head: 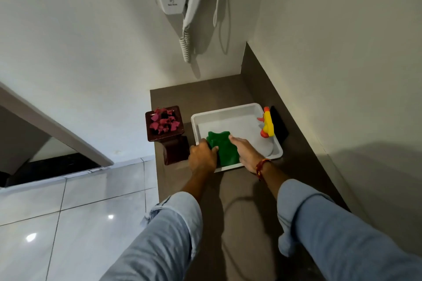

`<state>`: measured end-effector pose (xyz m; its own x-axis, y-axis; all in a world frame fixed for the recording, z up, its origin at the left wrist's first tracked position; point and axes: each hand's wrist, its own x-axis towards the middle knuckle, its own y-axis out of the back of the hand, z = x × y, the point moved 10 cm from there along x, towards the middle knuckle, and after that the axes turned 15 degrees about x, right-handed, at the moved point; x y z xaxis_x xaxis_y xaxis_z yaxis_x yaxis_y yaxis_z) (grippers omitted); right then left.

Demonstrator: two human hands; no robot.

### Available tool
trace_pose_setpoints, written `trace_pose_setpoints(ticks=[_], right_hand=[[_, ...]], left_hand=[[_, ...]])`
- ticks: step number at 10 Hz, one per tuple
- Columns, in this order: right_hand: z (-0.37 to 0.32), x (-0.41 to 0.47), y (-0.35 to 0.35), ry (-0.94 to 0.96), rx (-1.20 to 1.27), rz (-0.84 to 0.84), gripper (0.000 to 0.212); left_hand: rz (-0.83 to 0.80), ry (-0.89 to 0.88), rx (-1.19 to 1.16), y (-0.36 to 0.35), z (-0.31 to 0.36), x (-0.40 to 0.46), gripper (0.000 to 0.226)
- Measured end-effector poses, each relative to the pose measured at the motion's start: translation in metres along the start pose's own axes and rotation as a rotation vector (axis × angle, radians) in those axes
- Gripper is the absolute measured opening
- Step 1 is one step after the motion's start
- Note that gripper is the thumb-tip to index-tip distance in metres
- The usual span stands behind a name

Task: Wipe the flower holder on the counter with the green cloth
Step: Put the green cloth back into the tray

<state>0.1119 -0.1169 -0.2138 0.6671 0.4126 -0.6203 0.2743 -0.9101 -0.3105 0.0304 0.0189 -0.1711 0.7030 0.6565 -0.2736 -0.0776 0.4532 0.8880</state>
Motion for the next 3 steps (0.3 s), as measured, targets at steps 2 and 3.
trace_pose_setpoints(ticks=[2,3], right_hand=[[-0.008,0.001,0.0,0.055,-0.68,0.035,0.049],[-0.042,-0.014,-0.016,0.211,-0.801,0.075,0.056]], left_hand=[[0.073,-0.227,0.308,0.013,0.014,-0.002,0.026],[0.168,-0.377,0.389,0.041,0.042,-0.013,0.027]])
